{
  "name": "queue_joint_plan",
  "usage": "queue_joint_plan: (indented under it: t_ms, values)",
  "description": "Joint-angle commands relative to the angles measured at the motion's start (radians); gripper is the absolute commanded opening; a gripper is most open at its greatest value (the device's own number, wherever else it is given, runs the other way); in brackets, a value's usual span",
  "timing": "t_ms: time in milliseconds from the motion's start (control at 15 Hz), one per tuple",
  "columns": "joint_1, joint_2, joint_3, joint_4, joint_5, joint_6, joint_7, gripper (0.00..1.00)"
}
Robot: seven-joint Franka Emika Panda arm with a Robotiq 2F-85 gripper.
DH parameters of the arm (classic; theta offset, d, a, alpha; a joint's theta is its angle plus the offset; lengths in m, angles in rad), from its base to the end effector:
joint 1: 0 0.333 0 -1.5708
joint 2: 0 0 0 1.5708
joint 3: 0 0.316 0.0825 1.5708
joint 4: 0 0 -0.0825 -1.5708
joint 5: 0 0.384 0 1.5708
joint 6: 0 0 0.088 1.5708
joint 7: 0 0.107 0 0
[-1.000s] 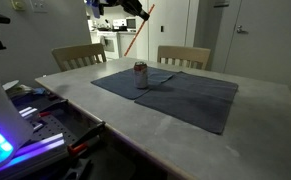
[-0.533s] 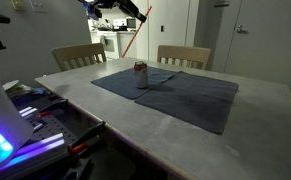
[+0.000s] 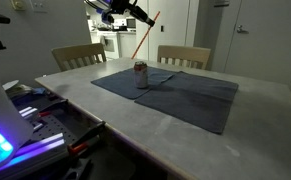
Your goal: Put the straw in the can
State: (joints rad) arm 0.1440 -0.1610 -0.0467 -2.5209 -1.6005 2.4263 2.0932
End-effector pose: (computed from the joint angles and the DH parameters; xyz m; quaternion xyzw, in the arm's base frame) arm 0.4557 0.0409 0.3454 0.8202 -0.3014 0.4433 0.2000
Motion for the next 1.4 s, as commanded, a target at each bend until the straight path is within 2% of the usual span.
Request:
queue_joint_plan:
  t_ms: [0, 67, 733, 1000, 1333]
  values:
    - [-0.029, 0.006, 0.029, 0.006, 0.006, 0.003, -0.004, 0.09]
    - [-0.029, 0.008, 0.029, 0.007, 0.006, 0.003, -0.004, 0.02]
    - [-0.054, 0.083, 0.029, 0.099, -0.057, -0.014, 0.047, 0.02]
    - [-0.055, 0.107, 0.040, 0.104, -0.114, -0.084, 0.119, 0.02]
    - [-0.053, 0.131, 0.050, 0.095, -0.134, -0.162, 0.171, 0.02]
